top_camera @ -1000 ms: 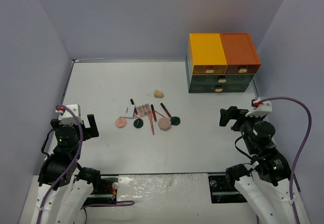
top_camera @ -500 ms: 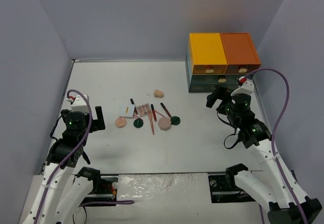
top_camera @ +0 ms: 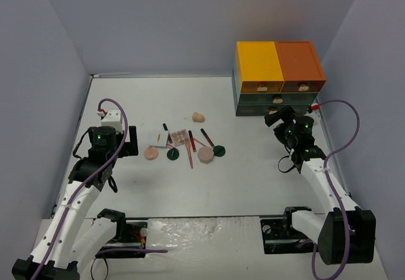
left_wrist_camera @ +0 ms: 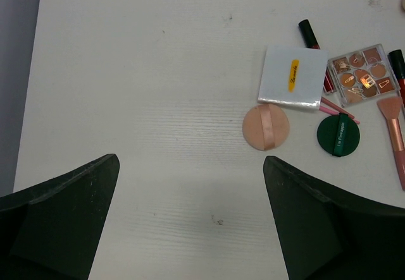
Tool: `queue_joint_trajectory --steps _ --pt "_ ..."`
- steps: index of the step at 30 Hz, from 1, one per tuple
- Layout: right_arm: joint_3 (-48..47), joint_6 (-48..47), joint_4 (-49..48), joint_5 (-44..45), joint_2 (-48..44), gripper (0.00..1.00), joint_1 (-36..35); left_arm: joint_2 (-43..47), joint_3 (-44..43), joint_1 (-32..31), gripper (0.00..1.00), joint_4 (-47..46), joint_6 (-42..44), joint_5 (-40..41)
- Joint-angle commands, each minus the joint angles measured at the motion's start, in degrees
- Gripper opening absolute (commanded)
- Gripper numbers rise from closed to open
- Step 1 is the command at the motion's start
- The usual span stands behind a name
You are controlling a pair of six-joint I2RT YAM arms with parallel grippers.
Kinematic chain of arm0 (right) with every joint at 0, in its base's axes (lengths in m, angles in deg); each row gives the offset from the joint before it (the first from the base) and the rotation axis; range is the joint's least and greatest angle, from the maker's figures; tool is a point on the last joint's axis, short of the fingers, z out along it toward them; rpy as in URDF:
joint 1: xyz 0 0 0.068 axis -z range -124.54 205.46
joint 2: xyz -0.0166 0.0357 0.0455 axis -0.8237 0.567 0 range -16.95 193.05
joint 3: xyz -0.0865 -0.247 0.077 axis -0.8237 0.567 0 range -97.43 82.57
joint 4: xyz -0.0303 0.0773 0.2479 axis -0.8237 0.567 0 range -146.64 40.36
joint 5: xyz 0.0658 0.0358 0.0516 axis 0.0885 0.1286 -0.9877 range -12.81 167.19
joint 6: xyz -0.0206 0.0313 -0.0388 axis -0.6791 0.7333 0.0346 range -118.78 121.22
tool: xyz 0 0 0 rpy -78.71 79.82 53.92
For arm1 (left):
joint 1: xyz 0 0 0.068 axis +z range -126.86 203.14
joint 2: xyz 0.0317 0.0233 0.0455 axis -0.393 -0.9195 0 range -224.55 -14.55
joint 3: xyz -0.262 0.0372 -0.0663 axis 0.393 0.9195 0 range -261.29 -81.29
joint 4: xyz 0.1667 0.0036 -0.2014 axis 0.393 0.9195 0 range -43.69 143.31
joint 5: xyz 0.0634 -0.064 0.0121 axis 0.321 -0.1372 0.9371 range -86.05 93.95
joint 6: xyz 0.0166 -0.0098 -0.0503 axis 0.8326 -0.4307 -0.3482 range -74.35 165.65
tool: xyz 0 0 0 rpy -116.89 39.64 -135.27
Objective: Organize the makeup
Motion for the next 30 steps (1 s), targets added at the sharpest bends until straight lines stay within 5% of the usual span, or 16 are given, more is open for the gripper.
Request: queue_joint_trajectory --steps 1,14,30 --pt "4.1 8.2 -17.9 -2.7 3.8 0.86 4.0 2.3 -1.6 -0.5 0.97 -4.7 0.9 1.0" --pt "8.3 12.6 -39.2 -3.6 18.1 0.77 8.9 4.9 -1.3 -3.3 0.97 -4.4 1.6 5.8" --pt "4.8 15.0 -53.3 -6.1 34.1 0.63 9.8 4.5 -1.3 -4.9 0.97 -4.5 1.9 6.3"
